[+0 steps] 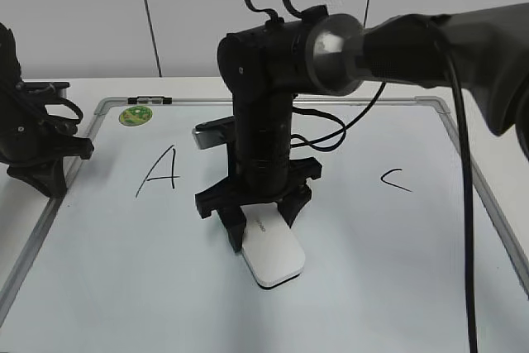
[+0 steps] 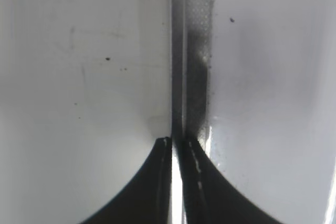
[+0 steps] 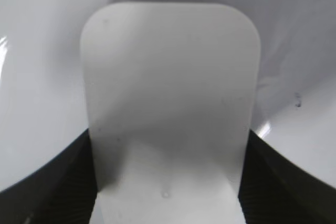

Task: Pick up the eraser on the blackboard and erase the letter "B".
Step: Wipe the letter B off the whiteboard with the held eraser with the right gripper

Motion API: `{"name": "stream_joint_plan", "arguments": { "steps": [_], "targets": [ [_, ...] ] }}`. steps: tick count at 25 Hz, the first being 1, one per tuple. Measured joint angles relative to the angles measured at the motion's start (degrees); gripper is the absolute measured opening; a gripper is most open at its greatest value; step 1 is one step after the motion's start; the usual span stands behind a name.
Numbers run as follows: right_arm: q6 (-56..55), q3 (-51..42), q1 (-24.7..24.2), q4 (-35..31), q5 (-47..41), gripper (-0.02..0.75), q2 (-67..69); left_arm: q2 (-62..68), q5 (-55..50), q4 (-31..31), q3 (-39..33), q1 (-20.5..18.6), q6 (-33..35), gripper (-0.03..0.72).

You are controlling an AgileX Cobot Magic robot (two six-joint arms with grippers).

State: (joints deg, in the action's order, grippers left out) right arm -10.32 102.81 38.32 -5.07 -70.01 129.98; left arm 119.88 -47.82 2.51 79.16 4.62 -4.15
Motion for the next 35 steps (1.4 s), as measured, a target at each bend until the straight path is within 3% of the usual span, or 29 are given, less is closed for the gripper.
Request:
{"name": "stream_joint_plan", "arguments": {
  "steps": [7,16,23,29,35],
  "targets": [
    [-2.37,0.02,-2.16,1.63,0.0,0.526,0.0,0.09,0.0,0.8,0.11,0.0,0.0,0.037],
    [-5.57,0.47,-6.01,10.49,0.0,0.525,0.0,0.09,0.0,0.88,0.11,0.0,0.0,0.037],
    [-6.1,0.47,-7.87,11.9,0.12,0.525,0.0,0.09,0.1,0.88,0.11,0.0,0.0,0.037],
    [-6.1,0.47,-6.61,12.37,0.12,0.525,-0.1,0.09,0.1,0.88,0.11,0.0,0.0,0.037],
    [-5.37,0.47,-1.78,14.31,0.12,0.525,-0.1,0.09,-0.01,0.88,0.11,0.0,0.0,0.037]
  ]
}}
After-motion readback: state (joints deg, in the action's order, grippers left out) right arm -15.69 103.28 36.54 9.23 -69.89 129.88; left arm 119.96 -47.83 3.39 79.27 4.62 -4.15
